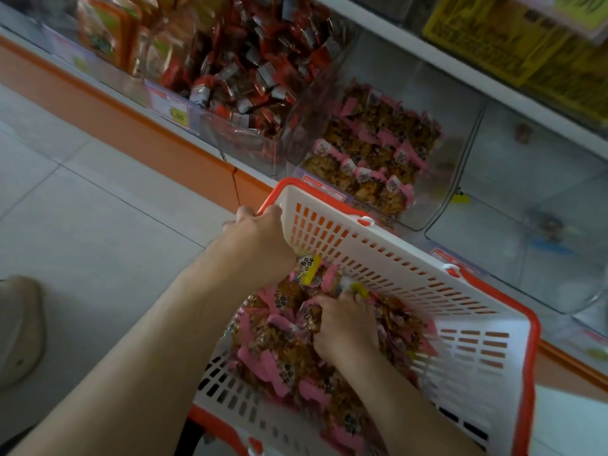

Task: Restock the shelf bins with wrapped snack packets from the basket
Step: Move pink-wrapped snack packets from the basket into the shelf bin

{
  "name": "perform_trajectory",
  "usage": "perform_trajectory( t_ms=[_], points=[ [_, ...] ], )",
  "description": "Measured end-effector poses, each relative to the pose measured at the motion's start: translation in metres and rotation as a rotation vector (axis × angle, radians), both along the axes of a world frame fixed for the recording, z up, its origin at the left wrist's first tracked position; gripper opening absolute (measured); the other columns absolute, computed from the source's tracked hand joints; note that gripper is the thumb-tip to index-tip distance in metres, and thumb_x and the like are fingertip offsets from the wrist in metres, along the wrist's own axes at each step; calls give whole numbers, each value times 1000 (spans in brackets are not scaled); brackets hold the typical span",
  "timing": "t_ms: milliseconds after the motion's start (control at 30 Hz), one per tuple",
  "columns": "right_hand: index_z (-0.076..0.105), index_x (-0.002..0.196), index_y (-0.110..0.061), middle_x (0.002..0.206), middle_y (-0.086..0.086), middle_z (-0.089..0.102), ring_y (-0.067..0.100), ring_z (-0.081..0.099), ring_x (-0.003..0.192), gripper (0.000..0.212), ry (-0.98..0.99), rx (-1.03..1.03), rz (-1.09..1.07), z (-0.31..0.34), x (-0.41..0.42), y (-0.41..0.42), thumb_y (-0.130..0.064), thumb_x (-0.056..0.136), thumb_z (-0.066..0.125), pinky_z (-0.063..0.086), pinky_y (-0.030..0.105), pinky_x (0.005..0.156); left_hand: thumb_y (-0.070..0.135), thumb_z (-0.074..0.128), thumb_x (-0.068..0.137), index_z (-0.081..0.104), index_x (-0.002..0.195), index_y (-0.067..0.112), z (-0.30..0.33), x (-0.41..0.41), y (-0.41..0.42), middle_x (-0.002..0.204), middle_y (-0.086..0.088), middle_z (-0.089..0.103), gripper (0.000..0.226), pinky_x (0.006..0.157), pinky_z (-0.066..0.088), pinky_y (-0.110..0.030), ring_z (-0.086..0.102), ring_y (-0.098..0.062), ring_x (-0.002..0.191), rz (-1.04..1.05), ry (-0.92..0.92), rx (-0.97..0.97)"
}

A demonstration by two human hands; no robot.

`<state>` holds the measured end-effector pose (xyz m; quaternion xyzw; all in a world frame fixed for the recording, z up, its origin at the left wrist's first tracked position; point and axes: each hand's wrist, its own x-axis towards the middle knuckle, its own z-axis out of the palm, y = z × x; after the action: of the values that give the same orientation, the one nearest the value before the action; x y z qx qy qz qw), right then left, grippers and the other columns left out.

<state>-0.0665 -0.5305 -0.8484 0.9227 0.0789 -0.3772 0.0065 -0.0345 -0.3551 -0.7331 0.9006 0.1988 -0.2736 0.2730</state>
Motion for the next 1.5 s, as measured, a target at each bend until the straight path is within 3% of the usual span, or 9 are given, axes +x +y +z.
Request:
perform_trajectory(
  t_ms=[167, 300, 500, 733, 867, 1067, 1267, 1400, 1500],
  points=[
    [60, 143, -39, 146, -3, 54, 24, 47, 138, 55, -45, 169, -147, 9, -3, -23, -39, 91, 80, 43, 39, 118, 18, 58, 96, 43, 152, 25, 13, 2, -10, 152, -7, 36, 59, 113, 38, -47, 28, -30, 143, 78, -264, 61],
    [74, 117, -36, 117, -17, 69, 7, 65, 107, 25, 26, 407, -430, 17, 2, -43, -36, 93, 81, 48, 14, 78, 14, 49, 102, 62, 132, 27, 14, 6, -18, 138, 2, 54, 35, 91, 44, -18, 48, -19, 127, 74, -461, -14],
    [76, 111, -31, 104, -21, 66, -5, 59, 91, 14, -69, 428, -395, 27, 16, -53, -21, 104, 67, 47, 9, 77, 18, 47, 105, 70, 108, 29, 0, 8, -34, 113, 5, 70, 26, 48, 42, -10, 63, -6, 72, 29, -357, -85],
    [37, 161, -25, 152, 0, 52, 23, 52, 141, 73, 3, 326, -355, 0, 12, -11, -51, 99, 64, 49, 38, 109, 11, 51, 101, 68, 114, 22, 3, 14, -35, 122, 3, 66, 23, 59, 44, -12, 64, -14, 96, 90, -318, -68],
    [66, 130, -21, 107, -8, 73, 10, 71, 94, 31, -128, 339, -413, -15, 12, -5, -15, 100, 66, 64, 31, 82, 12, 48, 102, 69, 111, 24, -1, 15, -36, 116, 6, 68, 26, 50, 42, -12, 67, -10, 81, 60, -276, -93],
    [71, 113, -34, 109, -17, 71, -14, 67, 72, 21, -96, 715, -700, 55, 26, -33, -19, 100, 73, 48, 7, 52, 22, 49, 105, 68, 112, 21, -4, 17, -29, 103, 3, 73, 20, 56, 55, -21, 73, -13, 76, 117, -169, -164],
    [72, 101, -38, 100, -28, 72, -4, 68, 99, 18, -462, 923, -422, 127, 13, -59, -24, 93, 81, 51, 13, 78, 65, 54, 97, 70, 106, 6, 23, 10, -35, 85, -14, 80, 62, 70, 64, -46, 78, -35, 73, 407, 178, -695],
    [70, 121, -33, 124, -22, 64, 9, 60, 126, 37, -504, 917, -54, 141, 19, -73, -17, 91, 84, 47, 23, 101, 12, 63, 101, 69, 123, 5, 21, 11, -42, 101, -16, 79, 24, 70, 65, -37, 79, -30, 88, 452, -115, -1001],
    [68, 129, -35, 138, -19, 62, 10, 53, 139, 58, -472, 1060, -173, 142, 25, -84, 4, 88, 77, 41, 22, 112, -5, 57, 99, 67, 126, 10, 18, 14, -37, 99, -11, 80, 32, 72, 64, -32, 79, -26, 91, 406, -256, -1023]
  ],
)
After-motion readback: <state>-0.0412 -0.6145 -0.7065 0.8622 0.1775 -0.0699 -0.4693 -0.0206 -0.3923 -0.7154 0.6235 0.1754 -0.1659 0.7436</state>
